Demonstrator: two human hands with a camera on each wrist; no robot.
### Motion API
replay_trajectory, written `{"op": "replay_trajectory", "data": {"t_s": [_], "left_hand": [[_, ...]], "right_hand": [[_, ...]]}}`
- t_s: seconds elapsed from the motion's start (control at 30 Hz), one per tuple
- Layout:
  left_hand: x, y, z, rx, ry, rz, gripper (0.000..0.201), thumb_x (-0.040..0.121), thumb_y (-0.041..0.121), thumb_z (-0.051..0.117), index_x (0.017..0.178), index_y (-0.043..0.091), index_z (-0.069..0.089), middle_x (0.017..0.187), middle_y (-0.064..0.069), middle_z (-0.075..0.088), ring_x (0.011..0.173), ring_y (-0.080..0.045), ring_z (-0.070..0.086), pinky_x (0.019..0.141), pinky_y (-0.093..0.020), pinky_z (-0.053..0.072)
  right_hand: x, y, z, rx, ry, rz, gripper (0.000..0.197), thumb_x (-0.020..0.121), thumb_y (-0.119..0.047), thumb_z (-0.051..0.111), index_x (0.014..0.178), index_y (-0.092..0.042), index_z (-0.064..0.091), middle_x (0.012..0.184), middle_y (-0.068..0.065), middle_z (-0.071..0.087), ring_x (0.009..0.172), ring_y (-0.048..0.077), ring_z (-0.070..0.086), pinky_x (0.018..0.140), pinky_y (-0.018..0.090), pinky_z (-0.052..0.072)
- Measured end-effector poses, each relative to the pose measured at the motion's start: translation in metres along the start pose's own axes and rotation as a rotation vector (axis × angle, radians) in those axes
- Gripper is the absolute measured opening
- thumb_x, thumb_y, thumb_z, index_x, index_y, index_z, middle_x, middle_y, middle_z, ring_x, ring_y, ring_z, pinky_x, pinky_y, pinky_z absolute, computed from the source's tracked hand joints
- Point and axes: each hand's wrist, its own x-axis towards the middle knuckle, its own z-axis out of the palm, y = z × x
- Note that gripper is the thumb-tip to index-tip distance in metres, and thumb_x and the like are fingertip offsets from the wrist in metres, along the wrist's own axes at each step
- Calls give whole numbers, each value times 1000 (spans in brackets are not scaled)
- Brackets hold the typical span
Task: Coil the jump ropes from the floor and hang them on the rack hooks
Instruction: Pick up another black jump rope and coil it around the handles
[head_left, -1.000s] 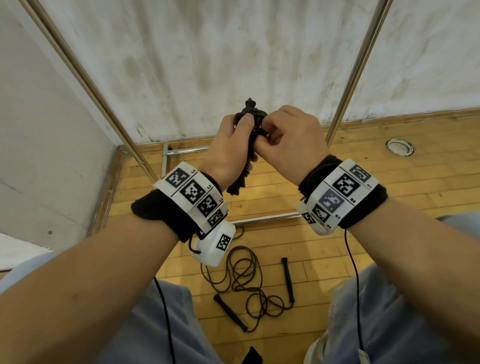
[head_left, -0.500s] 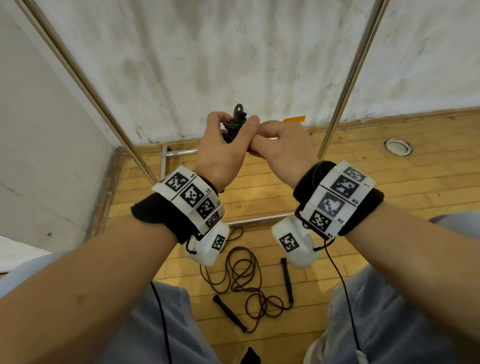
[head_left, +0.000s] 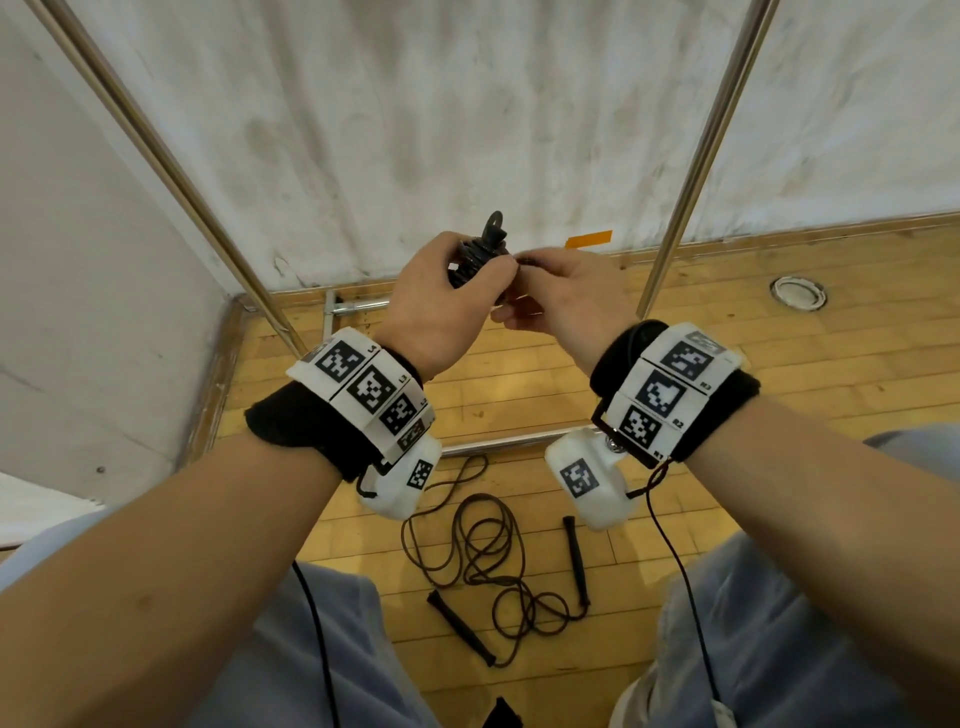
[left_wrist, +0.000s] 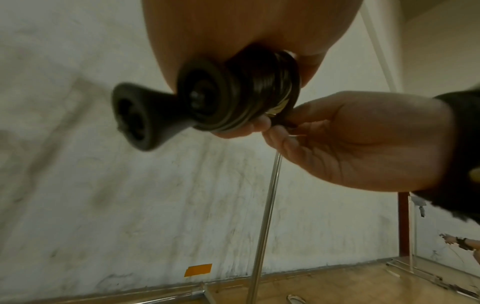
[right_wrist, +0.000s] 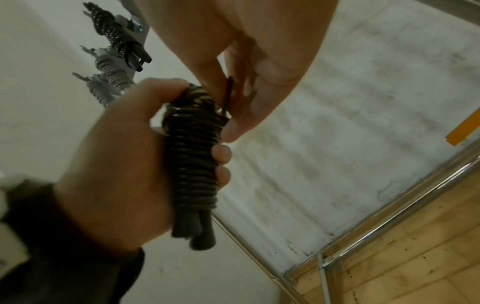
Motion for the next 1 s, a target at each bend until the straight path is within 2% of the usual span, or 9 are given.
{"op": "replay_trajectory", "data": {"t_s": [0.1, 0.2, 0.3, 0.4, 0.53, 0.7, 0.8, 0.9, 1.0], "left_hand": [[2, -5, -2, -7, -45, 7, 38, 94, 34, 53, 128, 25, 38, 87, 4, 59, 59, 1, 58, 55, -16, 46], [1, -4, 2, -65, -30, -31, 28, 96, 28, 50, 123, 27, 46, 76, 9, 55, 45, 8, 52, 41, -7, 36], [-1, 1, 4, -127, 135, 4, 16, 87, 32, 63, 98, 22, 56, 77, 10, 59, 57, 5, 56, 54, -13, 46], [2, 3, 3, -127, 176, -15, 18, 73, 32, 71, 82, 21, 60, 72, 5, 62, 63, -12, 59, 64, -34, 55], [2, 6, 0, -71, 104, -12, 18, 62, 30, 64, 79, 25, 62, 74, 7, 65, 66, -17, 62, 70, -40, 57], [-5, 10, -2, -29, 37, 4, 23, 61, 32, 65, 81, 22, 63, 77, 1, 67, 71, -22, 65, 71, -47, 57], [-10, 13, 0, -12, -23, 1, 25, 59, 37, 67, 79, 24, 63, 73, 4, 67, 69, -19, 68, 69, -43, 59], [-10, 12, -2, -54, -71, -13, 27, 62, 36, 71, 82, 20, 63, 69, 5, 65, 61, -13, 66, 58, -33, 58], [-4, 5, -7, -65, -69, -65, 19, 77, 25, 69, 90, 19, 56, 71, 1, 65, 55, -13, 64, 43, -21, 46]], "right_hand": [[-3, 2, 5, -68, 51, -31, 19, 91, -3, 50, 87, -2, 69, 70, 10, 68, 61, 18, 65, 69, 34, 59], [-7, 1, 9, -114, 70, -42, 20, 93, -6, 51, 87, -3, 70, 78, 17, 69, 71, 24, 67, 77, 40, 58], [-11, -3, 9, -135, 9, -99, 23, 94, -8, 49, 83, -6, 70, 70, 10, 68, 65, 18, 67, 70, 31, 59], [-8, -6, 4, -44, -15, -53, 24, 96, -10, 47, 83, -7, 67, 63, 3, 67, 57, 13, 66, 59, 24, 57], [7, -8, -9, 222, 89, 124, 22, 97, -15, 49, 80, -6, 60, 56, 3, 66, 48, 12, 62, 46, 20, 50], [12, 2, -16, 274, 54, 166, 25, 98, -15, 47, 77, -5, 58, 50, 1, 63, 44, 10, 59, 44, 18, 49], [14, 8, -19, 293, 30, 181, 26, 98, -13, 48, 75, -6, 57, 46, 0, 61, 41, 8, 57, 43, 16, 48], [17, 12, -22, 260, 23, 178, 24, 97, -15, 50, 77, -6, 60, 50, 1, 63, 44, 10, 59, 45, 18, 49], [19, 14, -23, 123, 24, 128, 16, 97, -15, 48, 94, -8, 62, 78, 6, 68, 57, 14, 64, 57, 22, 53]]}}
